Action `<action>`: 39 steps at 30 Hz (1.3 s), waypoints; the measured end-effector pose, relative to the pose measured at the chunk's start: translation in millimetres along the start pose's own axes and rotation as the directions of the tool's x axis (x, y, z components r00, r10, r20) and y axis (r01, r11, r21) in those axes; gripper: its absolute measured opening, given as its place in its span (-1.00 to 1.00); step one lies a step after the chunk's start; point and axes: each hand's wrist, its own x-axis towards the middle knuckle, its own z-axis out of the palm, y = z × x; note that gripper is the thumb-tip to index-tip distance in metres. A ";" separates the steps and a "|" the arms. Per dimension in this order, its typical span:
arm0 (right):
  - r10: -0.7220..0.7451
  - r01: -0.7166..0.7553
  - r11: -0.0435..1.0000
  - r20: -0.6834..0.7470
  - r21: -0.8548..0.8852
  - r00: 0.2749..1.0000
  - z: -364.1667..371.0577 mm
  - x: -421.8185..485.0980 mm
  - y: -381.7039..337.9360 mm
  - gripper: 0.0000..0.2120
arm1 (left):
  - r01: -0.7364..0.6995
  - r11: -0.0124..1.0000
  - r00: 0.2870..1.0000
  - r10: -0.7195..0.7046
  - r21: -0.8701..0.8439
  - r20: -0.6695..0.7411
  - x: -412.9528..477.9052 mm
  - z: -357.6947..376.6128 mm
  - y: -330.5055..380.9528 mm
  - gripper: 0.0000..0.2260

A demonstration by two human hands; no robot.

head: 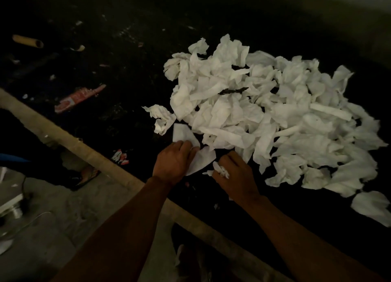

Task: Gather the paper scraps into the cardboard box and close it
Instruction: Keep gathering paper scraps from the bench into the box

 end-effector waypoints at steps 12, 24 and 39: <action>0.197 -0.185 0.979 -0.158 0.086 0.968 -51.4 54.2 -10.6 -0.38 | 0.047 0.979 0.977 -0.086 -0.198 -0.193 37.2 -18.0 21.4 -0.71; 0.121 -0.130 0.976 -0.060 -0.177 0.991 -19.1 29.5 27.9 -0.66 | 0.059 0.997 0.993 -0.054 -0.043 0.104 1.7 3.0 25.7 -0.41; 0.013 -0.018 0.999 -0.097 -0.048 0.995 -16.2 39.6 29.4 -0.72 | -0.064 0.964 0.997 0.073 -0.260 0.027 0.8 0.0 25.6 -0.48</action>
